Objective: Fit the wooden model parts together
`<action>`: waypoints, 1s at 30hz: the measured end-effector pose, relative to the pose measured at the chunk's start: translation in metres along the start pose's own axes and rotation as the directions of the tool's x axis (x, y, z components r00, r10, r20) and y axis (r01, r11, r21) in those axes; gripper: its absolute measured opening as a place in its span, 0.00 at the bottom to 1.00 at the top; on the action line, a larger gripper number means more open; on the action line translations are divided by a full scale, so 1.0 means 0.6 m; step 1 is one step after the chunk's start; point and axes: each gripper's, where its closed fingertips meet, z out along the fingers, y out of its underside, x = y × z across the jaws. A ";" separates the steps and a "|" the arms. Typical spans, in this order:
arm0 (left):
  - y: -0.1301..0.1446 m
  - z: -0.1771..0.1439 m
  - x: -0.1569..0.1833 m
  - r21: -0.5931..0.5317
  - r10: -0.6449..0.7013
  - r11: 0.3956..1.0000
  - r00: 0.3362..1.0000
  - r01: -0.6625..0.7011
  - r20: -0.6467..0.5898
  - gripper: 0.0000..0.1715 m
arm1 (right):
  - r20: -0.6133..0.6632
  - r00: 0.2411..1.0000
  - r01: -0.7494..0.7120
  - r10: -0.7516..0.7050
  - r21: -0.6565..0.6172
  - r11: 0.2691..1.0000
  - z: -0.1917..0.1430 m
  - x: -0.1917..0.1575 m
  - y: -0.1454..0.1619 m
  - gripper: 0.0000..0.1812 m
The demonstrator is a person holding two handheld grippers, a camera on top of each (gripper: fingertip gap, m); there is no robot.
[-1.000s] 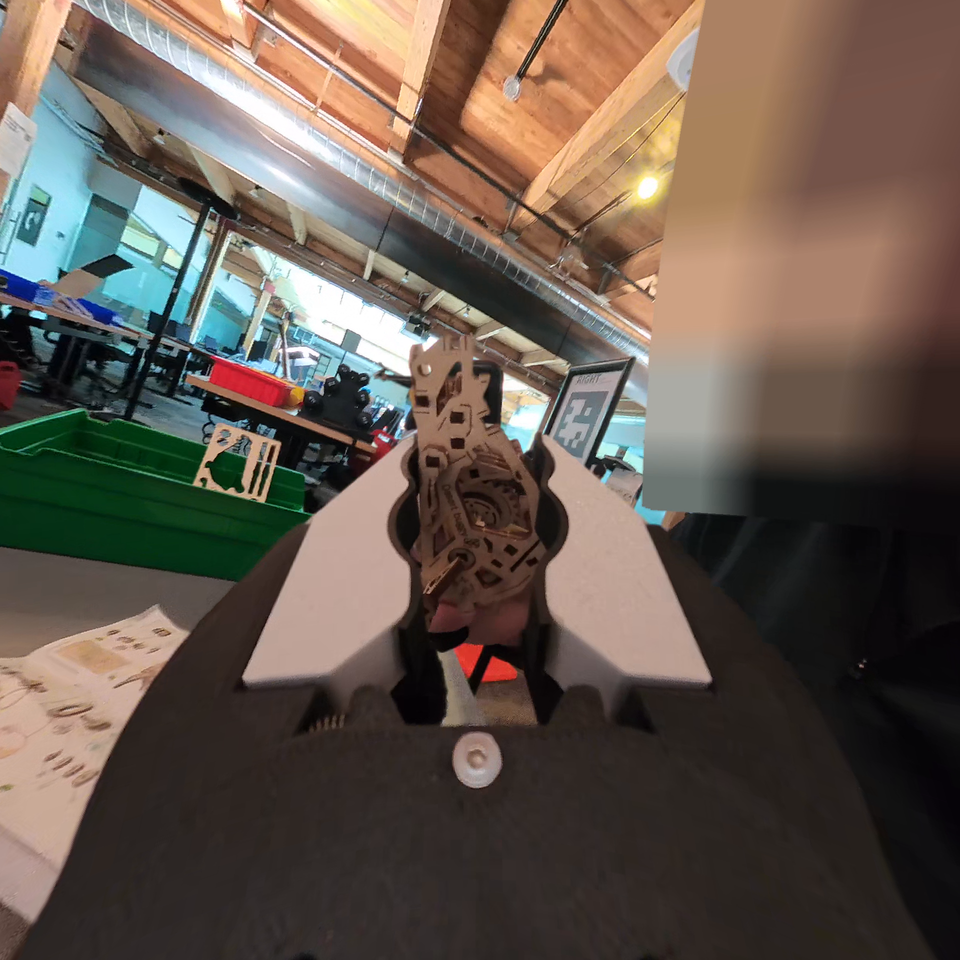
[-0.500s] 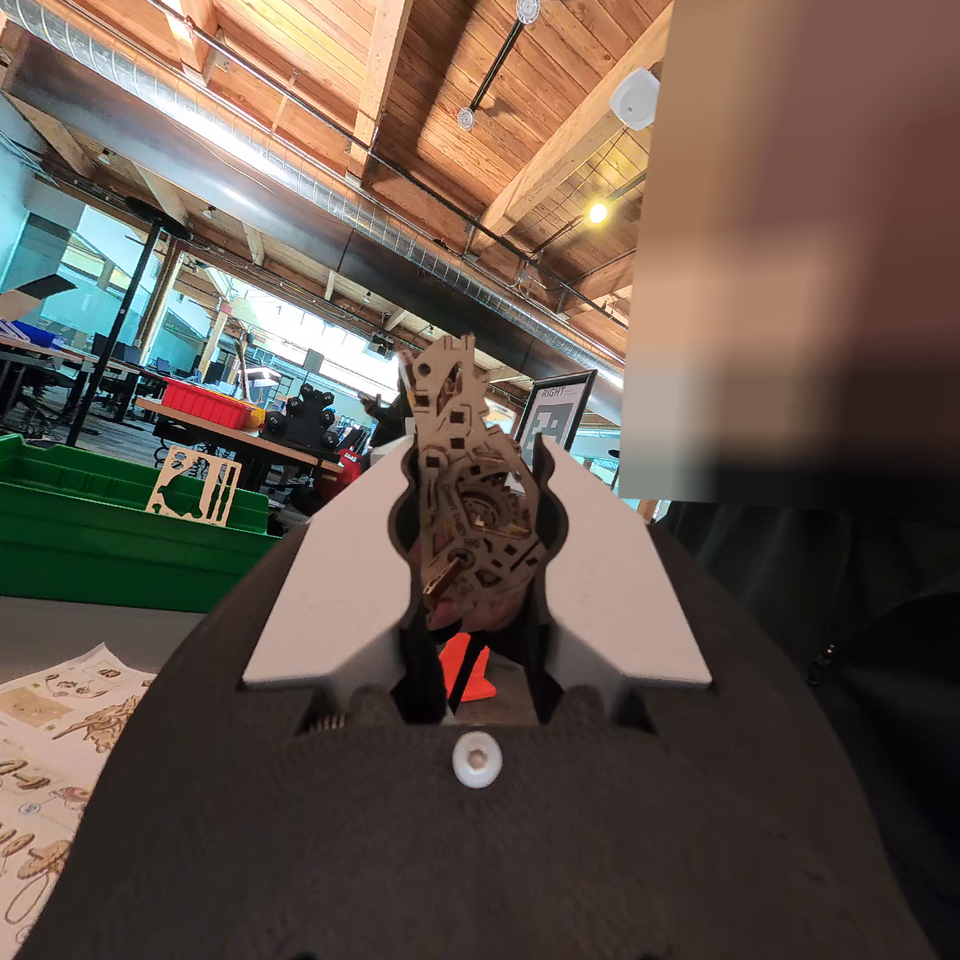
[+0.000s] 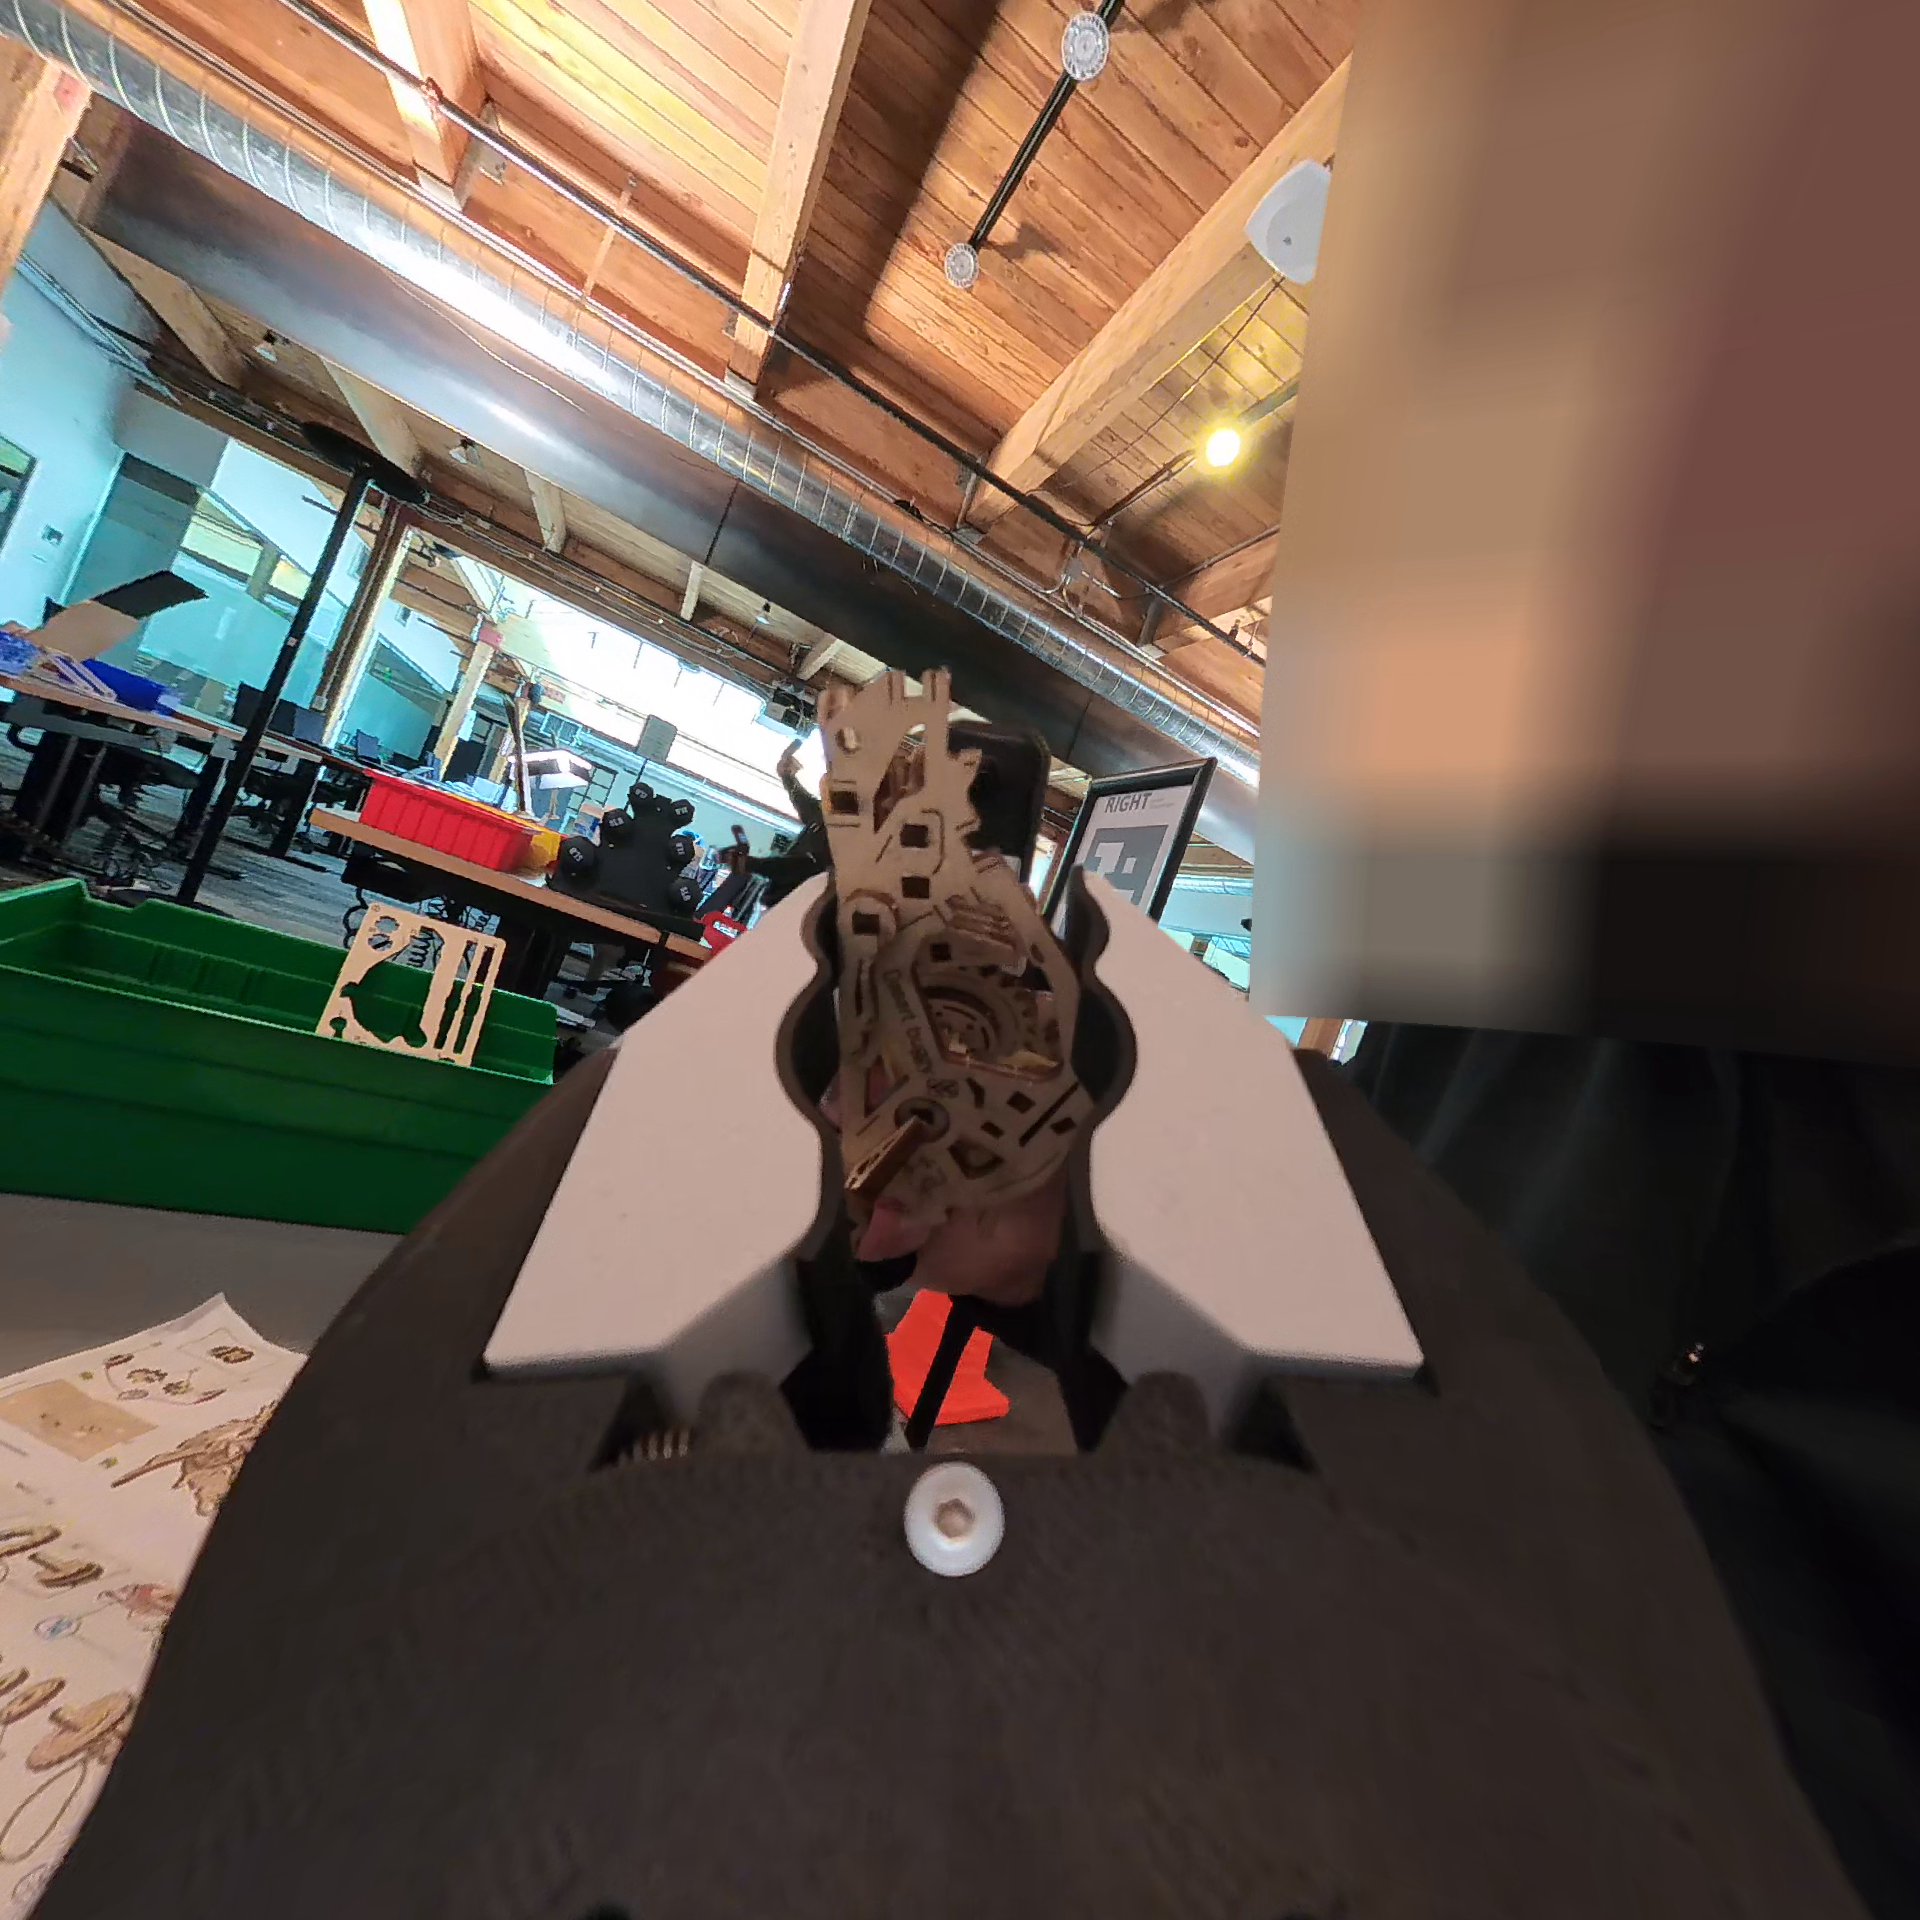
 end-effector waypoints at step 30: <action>-0.008 0.027 0.033 0.047 -0.013 0.999 1.000 0.013 0.002 0.22 | -0.052 0.963 0.268 -0.264 0.102 0.958 -0.012 -0.033 -0.032 0.01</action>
